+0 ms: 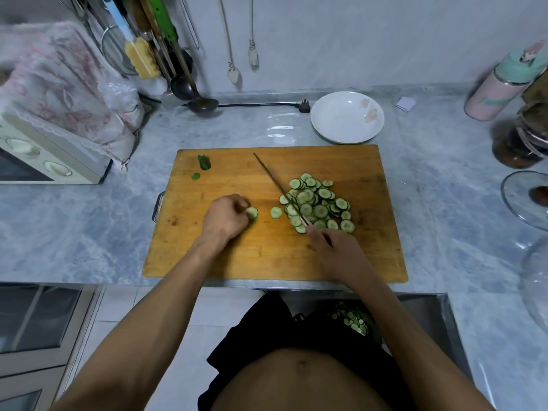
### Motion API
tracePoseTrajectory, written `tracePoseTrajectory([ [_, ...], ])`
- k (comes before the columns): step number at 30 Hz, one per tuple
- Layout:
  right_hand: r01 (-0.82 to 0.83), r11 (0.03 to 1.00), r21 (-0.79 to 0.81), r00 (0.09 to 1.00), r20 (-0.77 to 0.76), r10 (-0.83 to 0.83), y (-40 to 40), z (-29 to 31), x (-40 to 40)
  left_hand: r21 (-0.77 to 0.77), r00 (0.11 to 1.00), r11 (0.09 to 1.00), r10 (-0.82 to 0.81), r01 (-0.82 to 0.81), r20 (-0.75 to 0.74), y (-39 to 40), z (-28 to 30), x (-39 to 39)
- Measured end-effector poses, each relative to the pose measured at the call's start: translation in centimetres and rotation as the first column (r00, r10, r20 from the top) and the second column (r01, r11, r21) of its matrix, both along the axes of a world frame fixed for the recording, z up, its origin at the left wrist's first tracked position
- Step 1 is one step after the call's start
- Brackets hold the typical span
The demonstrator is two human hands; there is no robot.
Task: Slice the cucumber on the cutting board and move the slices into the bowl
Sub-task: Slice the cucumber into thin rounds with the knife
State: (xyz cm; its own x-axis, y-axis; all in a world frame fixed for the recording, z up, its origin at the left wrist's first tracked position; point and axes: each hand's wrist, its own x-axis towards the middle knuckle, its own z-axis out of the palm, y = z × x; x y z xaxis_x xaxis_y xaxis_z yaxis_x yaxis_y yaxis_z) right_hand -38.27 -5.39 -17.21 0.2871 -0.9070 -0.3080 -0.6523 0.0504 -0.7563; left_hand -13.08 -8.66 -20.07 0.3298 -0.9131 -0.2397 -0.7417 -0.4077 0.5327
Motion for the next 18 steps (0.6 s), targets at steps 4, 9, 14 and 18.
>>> tracePoseTrajectory([
  [4, 0.065, 0.997, 0.047, 0.994, 0.083, -0.069, -0.2, 0.9, -0.3, 0.273, 0.960, 0.953, -0.191, 0.131, 0.203, -2.2, 0.4, -1.7],
  [9, 0.095, 0.994, 0.048, 0.990, 0.096, -0.100, 0.2, 1.0, -0.8, 0.183, 0.967, 0.957, -0.242, 0.226, 0.073, -3.9, -0.4, -3.3],
  [14, 0.094, 0.990, 0.107, 0.985, 0.131, -0.108, 0.5, 1.0, -1.0, -0.087, 0.981, 0.991, -0.111, 0.098, -0.158, -1.5, -0.6, -2.2],
  [18, 0.051, 0.989, 0.138, 0.988, 0.139, -0.070, 0.5, 1.1, -0.7, -0.238, 0.998, 0.971, 0.005, -0.020, -0.063, 3.2, -0.9, 0.7],
])
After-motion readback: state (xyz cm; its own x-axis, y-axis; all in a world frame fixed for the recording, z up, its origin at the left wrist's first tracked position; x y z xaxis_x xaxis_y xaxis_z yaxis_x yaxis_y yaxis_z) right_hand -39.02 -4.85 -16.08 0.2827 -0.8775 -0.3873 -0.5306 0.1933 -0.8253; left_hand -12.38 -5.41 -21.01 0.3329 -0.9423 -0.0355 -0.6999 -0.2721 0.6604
